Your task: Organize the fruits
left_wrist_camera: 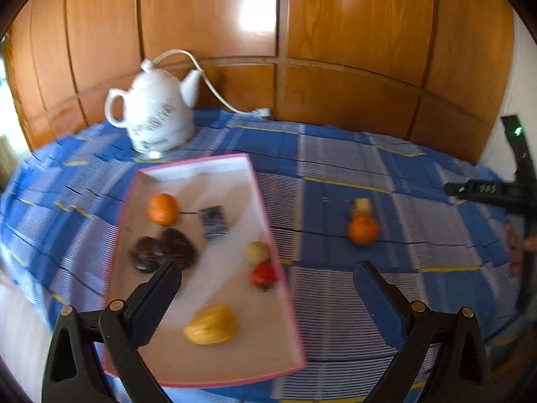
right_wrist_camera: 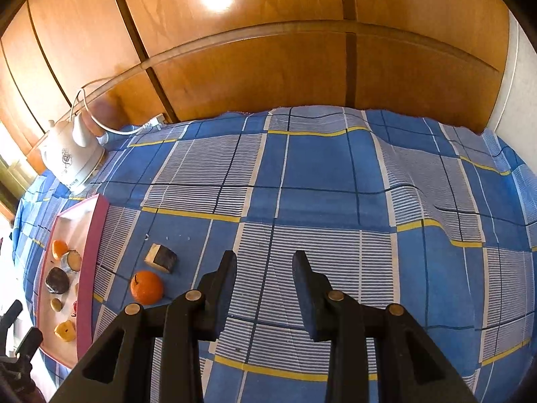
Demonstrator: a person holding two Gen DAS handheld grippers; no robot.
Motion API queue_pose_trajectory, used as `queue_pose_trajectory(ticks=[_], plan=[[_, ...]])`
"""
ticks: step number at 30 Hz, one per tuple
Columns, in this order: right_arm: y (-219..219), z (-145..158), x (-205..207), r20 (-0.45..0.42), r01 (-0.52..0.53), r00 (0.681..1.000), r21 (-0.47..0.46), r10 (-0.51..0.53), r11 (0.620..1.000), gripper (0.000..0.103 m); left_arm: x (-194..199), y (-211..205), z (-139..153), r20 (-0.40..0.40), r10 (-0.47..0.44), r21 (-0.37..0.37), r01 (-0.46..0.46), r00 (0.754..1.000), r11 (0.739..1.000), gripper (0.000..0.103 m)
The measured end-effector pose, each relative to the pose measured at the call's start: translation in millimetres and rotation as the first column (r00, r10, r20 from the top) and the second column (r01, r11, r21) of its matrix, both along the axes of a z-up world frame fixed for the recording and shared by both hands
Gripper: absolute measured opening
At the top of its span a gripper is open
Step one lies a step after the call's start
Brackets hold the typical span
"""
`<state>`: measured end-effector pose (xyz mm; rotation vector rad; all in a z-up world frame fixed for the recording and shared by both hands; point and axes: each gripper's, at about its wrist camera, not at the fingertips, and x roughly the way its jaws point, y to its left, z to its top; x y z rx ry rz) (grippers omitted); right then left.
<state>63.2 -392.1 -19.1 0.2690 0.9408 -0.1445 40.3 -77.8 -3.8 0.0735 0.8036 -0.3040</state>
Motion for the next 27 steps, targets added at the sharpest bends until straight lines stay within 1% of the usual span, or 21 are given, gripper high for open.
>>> queue_pose_trajectory(ticks=[2,7,11,15,16,17,22,23,24,25,26,27], plan=[[-0.2,-0.7,0.0,-0.007,0.001,1.000,0.001,-0.001,1.000,0.035,6.2,-7.9,-1.5,-0.030,-0.007,-0.009,0.007,1.000,1.000,0.103],[0.4,-0.8,-0.2,-0.010,-0.001,1.000,0.006,0.001,1.000,0.035,19.4,-44.8,-9.3,-0.059,-0.097,0.048,0.100,0.994,0.994,0.102],[2.1,-0.9,-0.1,-0.009,-0.009,1.000,0.016,0.009,1.000,0.035,31.5,-73.5,-20.0,-0.104,-0.166,0.062,0.173,0.980,0.983,0.090],[5.8,0.3,0.5,-0.005,-0.022,1.000,0.020,0.022,1.000,0.035,46.3,-96.2,-31.7,-0.159,-0.204,0.038,0.213,0.966,0.976,0.079],[6.3,0.7,0.6,-0.004,-0.024,1.000,0.022,0.025,0.999,0.035,51.8,-102.9,-35.4,-0.171,-0.215,0.016,0.221,0.962,0.975,0.079],[6.7,1.1,0.7,-0.003,-0.025,1.000,0.024,0.025,0.999,0.035,55.9,-108.2,-38.1,-0.178,-0.215,0.011,0.220,0.960,0.975,0.078],[7.2,1.4,1.6,-0.002,-0.030,1.000,0.034,0.030,0.999,0.035,76.5,-133.7,-56.6,-0.213,-0.223,0.023,0.233,0.951,0.972,0.074],[7.7,1.4,2.1,-0.003,-0.032,0.999,0.032,0.033,0.999,0.035,80.1,-137.1,-60.5,-0.221,-0.225,0.025,0.236,0.949,0.972,0.069],[8.0,1.1,2.5,-0.005,-0.033,0.999,0.031,0.033,0.999,0.035,84.5,-140.4,-66.2,-0.231,-0.223,0.030,0.236,0.947,0.971,0.059],[8.4,0.6,2.9,-0.007,-0.036,0.999,0.030,0.036,0.999,0.035,89.0,-143.3,-74.4,-0.254,-0.219,0.038,0.236,0.942,0.971,0.051],[8.8,0.1,3.1,-0.008,-0.040,0.999,0.030,0.040,0.999,0.035,93.0,-144.4,-83.3,-0.293,-0.224,0.028,0.243,0.930,0.970,0.040],[9.1,-0.2,3.4,-0.010,-0.042,0.999,0.028,0.042,0.999,0.035,93.9,-143.1,-86.3,-0.300,-0.223,0.016,0.239,0.927,0.971,0.040]])
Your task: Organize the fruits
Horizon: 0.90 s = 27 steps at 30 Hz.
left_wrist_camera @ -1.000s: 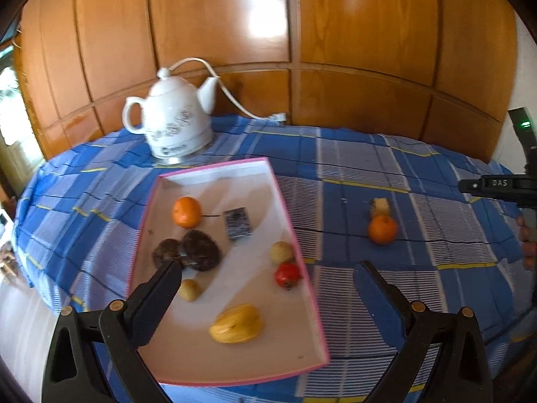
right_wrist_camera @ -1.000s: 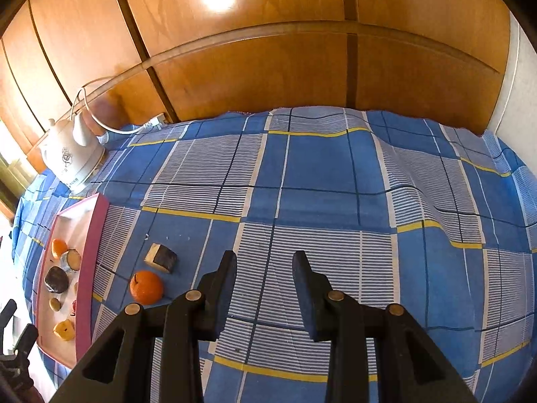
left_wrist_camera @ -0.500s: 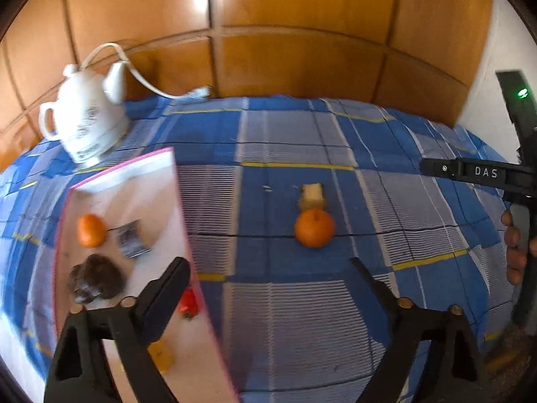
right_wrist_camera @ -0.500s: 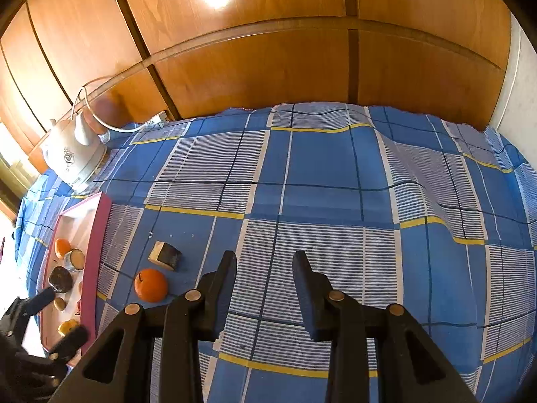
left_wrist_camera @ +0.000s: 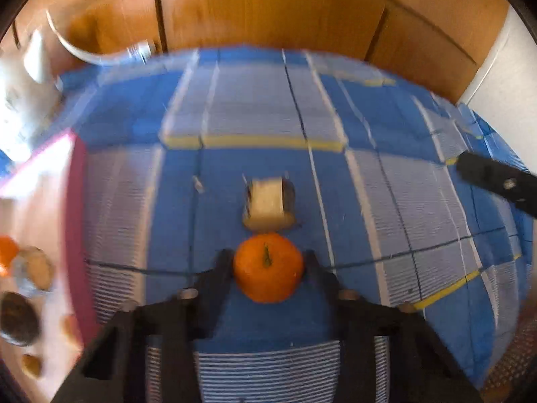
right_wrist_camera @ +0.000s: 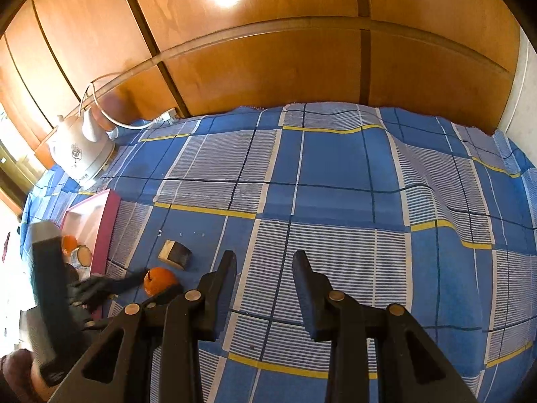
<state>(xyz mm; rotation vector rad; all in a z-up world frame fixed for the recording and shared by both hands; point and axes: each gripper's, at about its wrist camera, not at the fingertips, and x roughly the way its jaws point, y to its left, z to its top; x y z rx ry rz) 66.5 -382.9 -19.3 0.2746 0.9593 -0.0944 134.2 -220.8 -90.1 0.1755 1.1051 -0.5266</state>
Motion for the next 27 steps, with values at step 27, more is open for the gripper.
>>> queue_pose_trajectory(ticks=[27], plan=[[56.9,-29.4,40.6,-0.057,-0.201,0.974,0.231,0.220,0.952,0.060,-71.7,33.6,-7.8,0.193,-0.024,-0.068,0.038,0.981,0.997,0.040]])
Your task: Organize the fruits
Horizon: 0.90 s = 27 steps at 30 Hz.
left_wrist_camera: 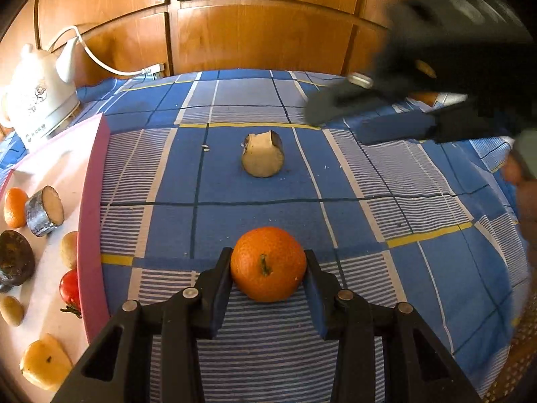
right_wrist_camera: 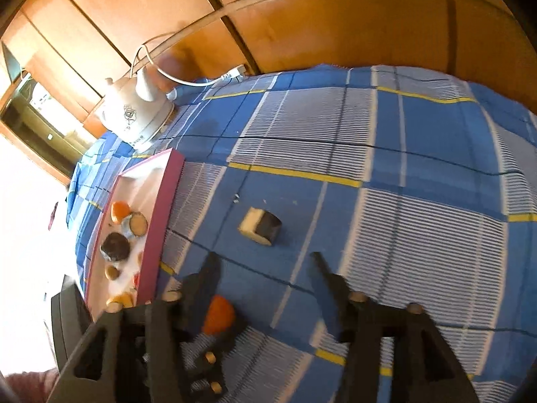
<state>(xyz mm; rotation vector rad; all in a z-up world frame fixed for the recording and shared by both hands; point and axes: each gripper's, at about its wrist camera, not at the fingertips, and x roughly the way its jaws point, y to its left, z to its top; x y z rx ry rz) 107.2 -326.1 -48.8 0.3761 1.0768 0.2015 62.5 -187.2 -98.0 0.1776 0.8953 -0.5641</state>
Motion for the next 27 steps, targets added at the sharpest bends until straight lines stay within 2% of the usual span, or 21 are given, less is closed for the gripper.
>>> queue_pose_trajectory(ticks=[3,8,9,10,11,19,23,27], plan=[[11.9,-7.8,20.2,-0.027,-0.001,1.000,-0.012,0.000,1.000,0.060,-1.0,1.4,-0.2,0.002,-0.002,-0.005,0.002,1.000,1.000,0.041],[32.7,-31.6,49.1,-0.118,-0.027,0.993,-0.090,0.016,0.996,0.060,-1.1,1.9,-0.4,0.003,-0.003,-0.010,0.003,1.000,1.000,0.041],[35.5,-36.3,52.0,-0.130,-0.038,0.991,-0.092,0.026,0.995,0.056,-2.2,2.2,-0.4,0.004,-0.003,-0.011,0.003,1.000,1.000,0.041],[36.5,-39.9,53.0,-0.139,-0.048,0.990,-0.106,0.033,0.993,0.041,-2.4,2.2,-0.4,0.004,-0.003,-0.011,0.003,1.000,1.000,0.041],[38.0,-41.3,52.7,-0.141,-0.057,0.989,-0.119,0.040,0.991,0.041,-2.5,2.2,-0.4,0.004,-0.003,-0.011,0.003,1.000,1.000,0.041],[23.7,-21.6,9.5,-0.085,-0.102,0.993,-0.208,0.086,0.973,0.040,-3.1,3.0,0.1,0.002,-0.011,-0.009,0.011,1.000,1.000,0.041],[7.7,-26.2,-17.8,-0.094,-0.097,0.993,-0.274,0.074,0.957,0.041,1.6,1.4,4.5,-0.031,-0.005,0.005,0.005,1.000,1.000,0.040],[-2.6,-31.5,-28.2,-0.096,-0.076,0.994,-0.294,0.050,0.953,0.040,3.6,6.1,11.1,-0.073,0.005,-0.004,-0.005,0.997,1.000,0.040]])
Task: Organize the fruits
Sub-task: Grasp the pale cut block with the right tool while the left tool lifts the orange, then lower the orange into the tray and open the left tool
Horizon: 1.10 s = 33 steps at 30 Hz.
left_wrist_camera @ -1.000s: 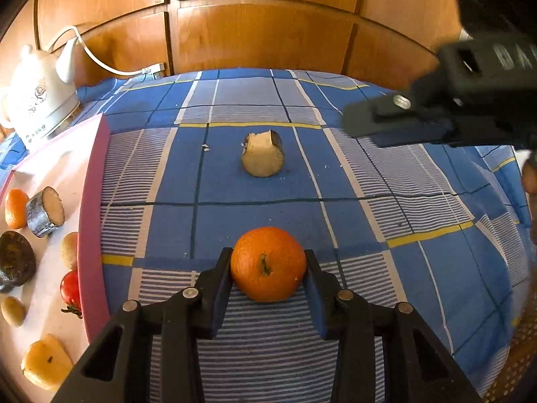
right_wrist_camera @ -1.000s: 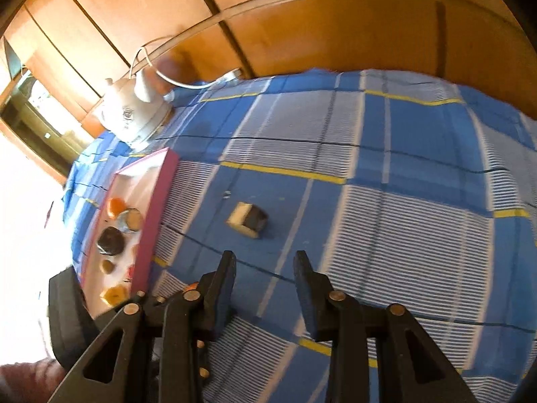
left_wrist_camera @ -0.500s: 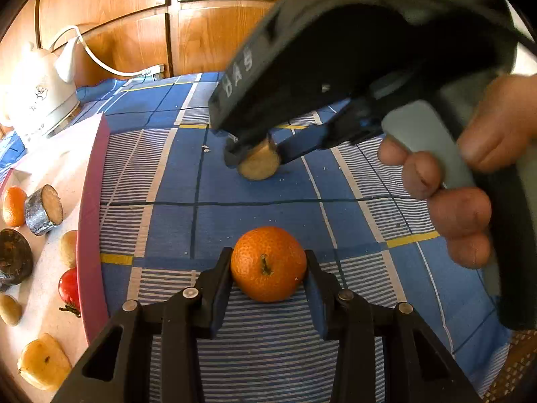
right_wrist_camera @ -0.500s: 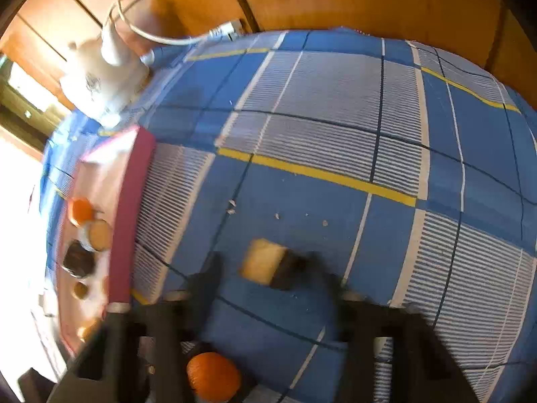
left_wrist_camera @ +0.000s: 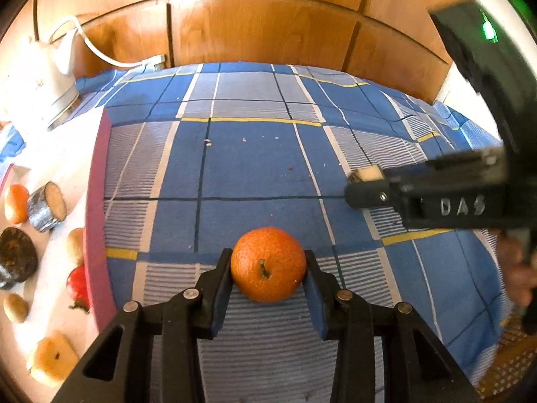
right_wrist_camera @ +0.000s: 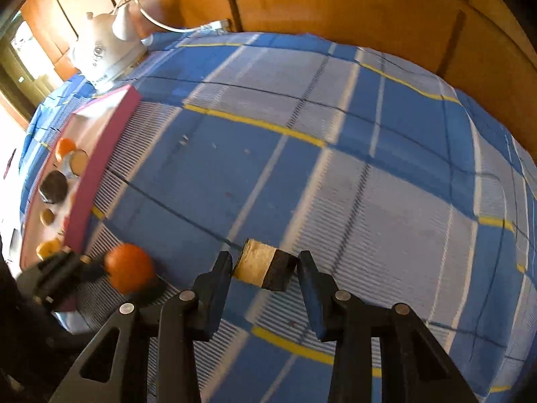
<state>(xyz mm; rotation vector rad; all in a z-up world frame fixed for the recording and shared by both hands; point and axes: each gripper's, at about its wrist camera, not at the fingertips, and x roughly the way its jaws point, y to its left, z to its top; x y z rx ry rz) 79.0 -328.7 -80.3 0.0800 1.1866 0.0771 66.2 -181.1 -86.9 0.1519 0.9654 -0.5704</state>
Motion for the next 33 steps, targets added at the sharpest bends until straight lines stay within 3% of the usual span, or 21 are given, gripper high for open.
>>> queue_pose_trajectory(ticks=[6,17,22,27,33], plan=[[2.3,0.9,1.7,0.029,-0.012,1.000,-0.004,0.012,1.000,0.040,-8.7,24.7,27.7,0.041,0.033,-0.042,-0.032,0.999,0.999,0.040],[11.1,-1.7,0.2,0.034,-0.041,0.998,-0.055,0.043,0.998,0.041,3.6,115.8,62.8,0.044,0.241,-0.126,-0.234,0.970,0.964,0.040],[15.1,-1.2,0.0,0.035,-0.059,0.997,-0.063,0.061,0.996,0.041,41.2,167.0,73.0,-0.005,0.354,-0.180,-0.349,0.935,0.920,0.040],[18.0,-1.9,0.4,0.033,-0.071,0.997,-0.063,0.073,0.996,0.041,77.5,188.0,75.0,-0.053,0.405,-0.191,-0.407,0.913,0.893,0.040],[20.5,-2.6,0.6,0.032,-0.083,0.996,-0.064,0.085,0.995,0.041,108.6,181.8,71.0,-0.067,0.400,-0.186,-0.406,0.914,0.895,0.040]])
